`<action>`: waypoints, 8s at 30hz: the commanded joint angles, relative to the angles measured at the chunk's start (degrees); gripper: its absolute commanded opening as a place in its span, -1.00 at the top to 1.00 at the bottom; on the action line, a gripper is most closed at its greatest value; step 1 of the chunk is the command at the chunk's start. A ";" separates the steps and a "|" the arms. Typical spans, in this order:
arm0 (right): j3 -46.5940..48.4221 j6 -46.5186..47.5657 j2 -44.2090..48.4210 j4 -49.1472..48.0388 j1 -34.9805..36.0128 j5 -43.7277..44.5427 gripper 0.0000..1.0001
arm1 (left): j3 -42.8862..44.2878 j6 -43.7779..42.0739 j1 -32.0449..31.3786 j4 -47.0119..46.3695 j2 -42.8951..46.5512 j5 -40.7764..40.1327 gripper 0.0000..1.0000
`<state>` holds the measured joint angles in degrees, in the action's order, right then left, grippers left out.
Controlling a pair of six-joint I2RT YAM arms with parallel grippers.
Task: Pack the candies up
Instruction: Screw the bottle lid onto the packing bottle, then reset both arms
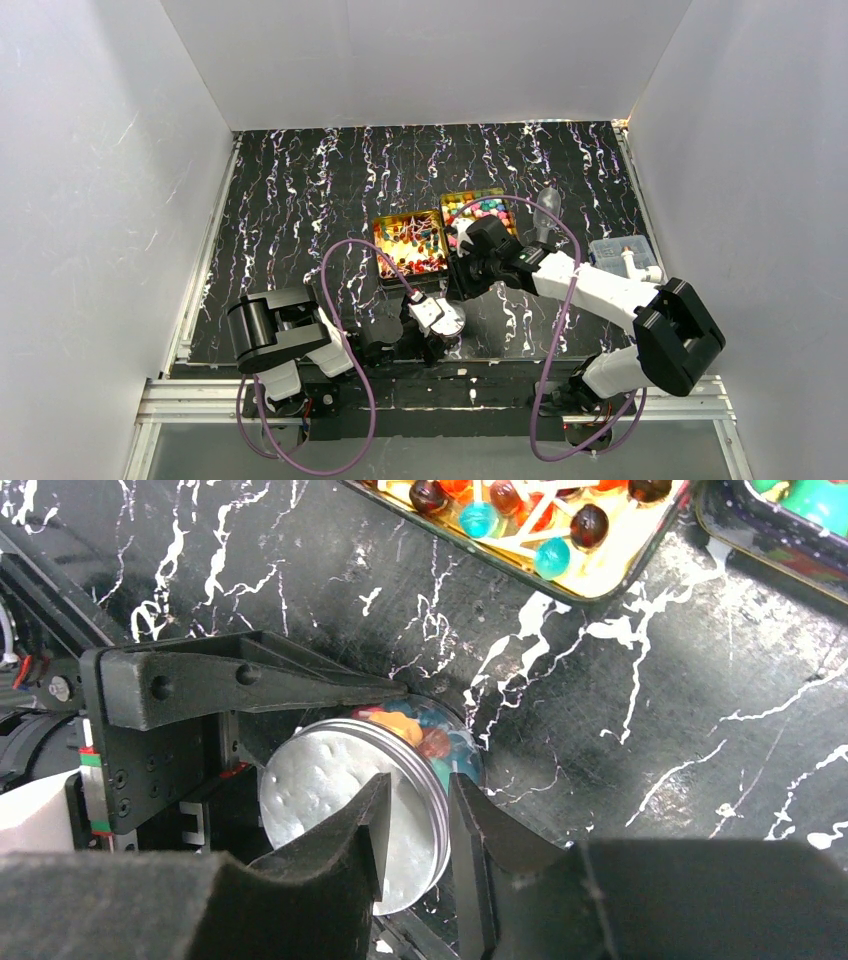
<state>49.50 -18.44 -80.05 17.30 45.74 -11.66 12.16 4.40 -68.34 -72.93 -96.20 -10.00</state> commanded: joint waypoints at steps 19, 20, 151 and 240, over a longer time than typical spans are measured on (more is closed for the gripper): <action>-11.42 -1.05 6.08 -4.56 -0.21 -7.25 0.51 | 0.20 -1.50 0.35 7.13 0.99 -2.57 0.01; -12.24 -1.46 7.12 -4.48 -0.16 -7.16 0.51 | 0.35 -1.44 0.47 7.67 1.08 -2.90 0.02; -11.27 -11.26 32.15 11.71 7.44 5.49 0.23 | 5.82 -1.94 1.71 25.08 7.16 -2.94 -0.46; 4.37 10.87 40.64 18.18 -29.00 1.68 -0.97 | 40.56 6.25 43.64 111.45 71.62 14.30 -0.97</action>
<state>56.23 -8.69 -43.94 38.98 16.93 -9.21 55.07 11.53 -24.91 40.75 -28.42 4.93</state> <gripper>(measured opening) 0.983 0.983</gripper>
